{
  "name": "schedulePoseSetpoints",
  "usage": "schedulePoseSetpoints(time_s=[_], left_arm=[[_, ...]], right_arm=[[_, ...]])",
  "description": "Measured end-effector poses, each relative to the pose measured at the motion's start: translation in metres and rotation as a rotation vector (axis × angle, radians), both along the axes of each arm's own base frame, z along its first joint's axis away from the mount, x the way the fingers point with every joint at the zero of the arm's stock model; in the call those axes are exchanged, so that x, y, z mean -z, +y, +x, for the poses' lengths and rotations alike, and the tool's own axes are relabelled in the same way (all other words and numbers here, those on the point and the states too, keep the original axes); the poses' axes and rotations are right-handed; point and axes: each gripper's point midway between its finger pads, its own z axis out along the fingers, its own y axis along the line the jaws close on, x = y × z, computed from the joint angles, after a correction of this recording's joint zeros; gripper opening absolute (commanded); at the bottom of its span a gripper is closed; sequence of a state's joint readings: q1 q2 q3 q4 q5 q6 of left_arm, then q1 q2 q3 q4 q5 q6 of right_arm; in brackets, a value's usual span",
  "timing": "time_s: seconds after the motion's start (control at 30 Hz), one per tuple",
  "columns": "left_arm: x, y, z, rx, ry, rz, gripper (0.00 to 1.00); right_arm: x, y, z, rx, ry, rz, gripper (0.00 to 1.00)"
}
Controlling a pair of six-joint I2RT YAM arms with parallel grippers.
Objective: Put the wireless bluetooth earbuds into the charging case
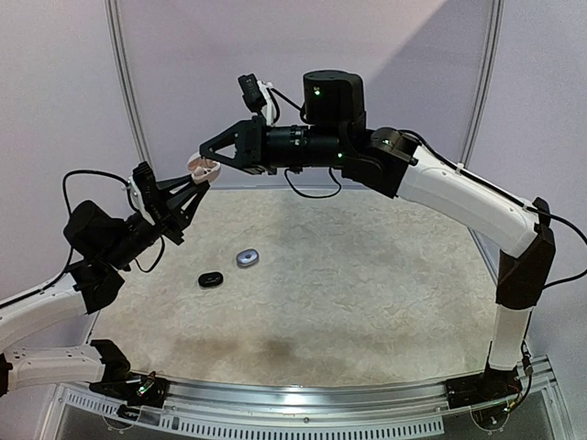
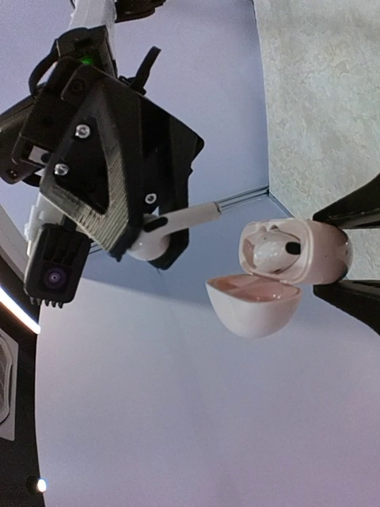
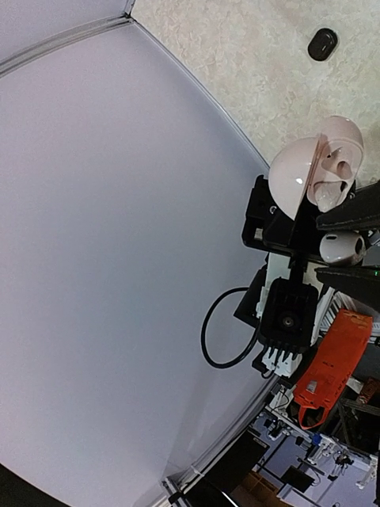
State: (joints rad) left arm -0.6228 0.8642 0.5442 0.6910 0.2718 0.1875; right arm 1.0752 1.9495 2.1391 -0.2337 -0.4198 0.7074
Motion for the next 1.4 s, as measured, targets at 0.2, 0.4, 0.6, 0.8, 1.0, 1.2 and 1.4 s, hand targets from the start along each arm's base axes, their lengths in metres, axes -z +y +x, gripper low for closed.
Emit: schedulePoseSetpoints(time_s=[0.2, 0.4, 0.6, 0.8, 1.0, 1.2, 1.4], left_arm=[[-0.001, -0.001, -0.001, 0.004, -0.001, -0.001, 0.00], [-0.002, -0.001, -0.002, 0.006, -0.003, -0.003, 0.00], [-0.003, -0.001, -0.003, 0.009, -0.008, -0.005, 0.00], [-0.003, -0.001, -0.003, 0.009, -0.008, -0.005, 0.00], [-0.003, -0.002, -0.003, 0.014, -0.007, -0.002, 0.00], [-0.003, -0.002, -0.004, 0.016, -0.009, -0.002, 0.00], [-0.005, -0.001, -0.005, 0.017, -0.015, -0.005, 0.00]], right_arm=[[-0.003, 0.001, 0.001, 0.005, -0.011, 0.018, 0.00], [0.009, 0.003, 0.007, 0.027, -0.007, 0.000, 0.00], [0.014, 0.004, 0.010, 0.046, -0.009, -0.009, 0.00], [0.015, 0.004, 0.011, 0.052, -0.018, -0.009, 0.00], [0.014, 0.003, 0.013, 0.066, -0.030, -0.007, 0.00], [0.013, 0.002, 0.015, 0.073, -0.035, -0.006, 0.00], [0.014, 0.001, 0.015, 0.080, -0.038, -0.010, 0.00]])
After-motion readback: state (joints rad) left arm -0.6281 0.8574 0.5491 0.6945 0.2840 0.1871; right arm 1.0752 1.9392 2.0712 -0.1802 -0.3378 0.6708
